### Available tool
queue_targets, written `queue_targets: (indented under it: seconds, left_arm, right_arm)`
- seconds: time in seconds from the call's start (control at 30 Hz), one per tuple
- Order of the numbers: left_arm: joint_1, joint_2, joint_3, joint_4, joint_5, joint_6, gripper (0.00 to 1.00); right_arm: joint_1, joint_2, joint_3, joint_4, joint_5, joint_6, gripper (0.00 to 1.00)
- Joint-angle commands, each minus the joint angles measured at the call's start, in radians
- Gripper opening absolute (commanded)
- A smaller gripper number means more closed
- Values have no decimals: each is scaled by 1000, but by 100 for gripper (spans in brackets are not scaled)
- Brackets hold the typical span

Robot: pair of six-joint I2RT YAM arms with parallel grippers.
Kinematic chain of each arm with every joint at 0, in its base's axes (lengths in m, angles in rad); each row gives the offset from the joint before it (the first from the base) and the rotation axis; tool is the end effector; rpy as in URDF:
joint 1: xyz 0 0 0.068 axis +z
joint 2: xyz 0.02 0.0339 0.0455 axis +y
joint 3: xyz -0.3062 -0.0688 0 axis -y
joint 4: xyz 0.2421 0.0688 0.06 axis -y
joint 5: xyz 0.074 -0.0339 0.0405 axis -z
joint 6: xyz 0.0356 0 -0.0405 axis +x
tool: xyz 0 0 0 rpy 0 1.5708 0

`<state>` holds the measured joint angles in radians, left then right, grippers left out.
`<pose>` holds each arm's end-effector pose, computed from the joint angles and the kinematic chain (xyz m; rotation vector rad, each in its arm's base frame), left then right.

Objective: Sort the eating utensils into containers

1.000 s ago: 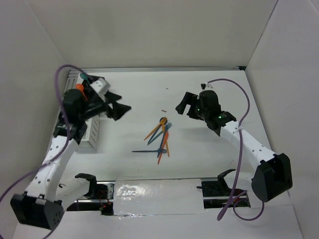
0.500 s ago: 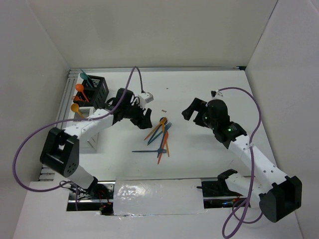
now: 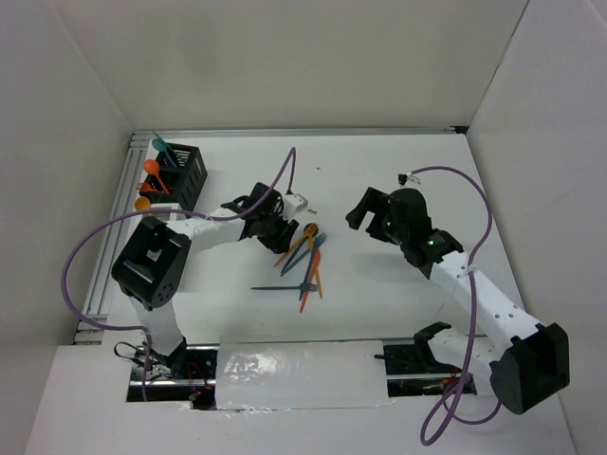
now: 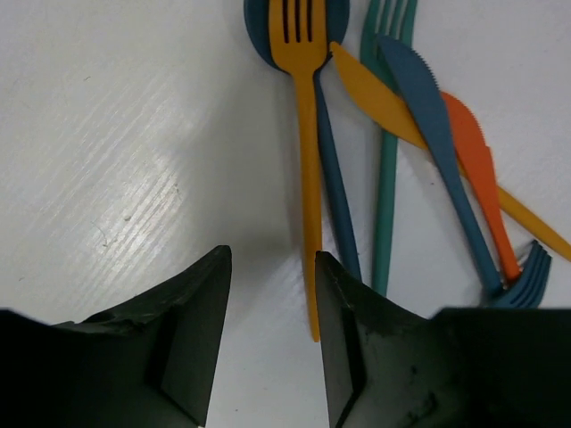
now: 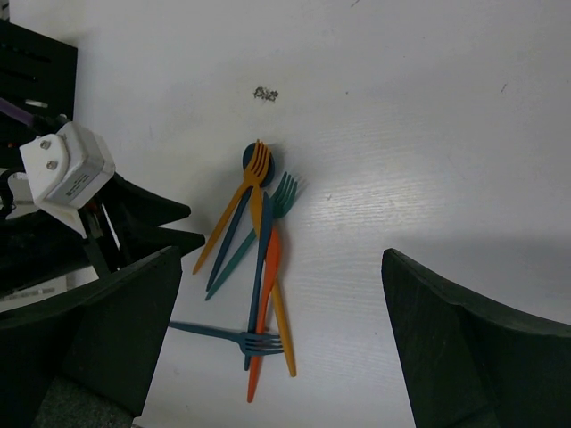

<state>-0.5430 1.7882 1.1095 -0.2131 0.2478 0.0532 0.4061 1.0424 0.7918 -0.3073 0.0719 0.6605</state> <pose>0.3211 -0.2040 0.2228 0.8371 2.3511 -0.5147 0.1920 0.0798 0.3181 0.3193 2.1540 0.5465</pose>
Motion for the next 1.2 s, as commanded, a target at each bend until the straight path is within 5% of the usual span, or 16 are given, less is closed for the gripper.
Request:
queue_targets:
  seconds: [0.0,0.43,0.63,0.77,0.97,1.17]
  left_arm:
    - [-8,25,35,43,-59,17,53]
    - [-35,71,36,60,-12,11,54]
    - [-38,128,72,40,-122,-24,53]
    - [-49,188,110,-8,-206,-30,42]
    - [-109,256,148,-12,-246,-13,41]
    - [-129,320,227,-83,-197,-22,14]
  right_arm:
    - [5,7,14,20,20,-9,99]
    - [8,16,14,20,31,-1,99]
    - [5,-1,14,2,42,-4,99]
    - [4,-15,14,2,51,-2,99]
    - [3,-22,14,-7,51,4,99]
    - [5,-47,4,-27,69,4,99]
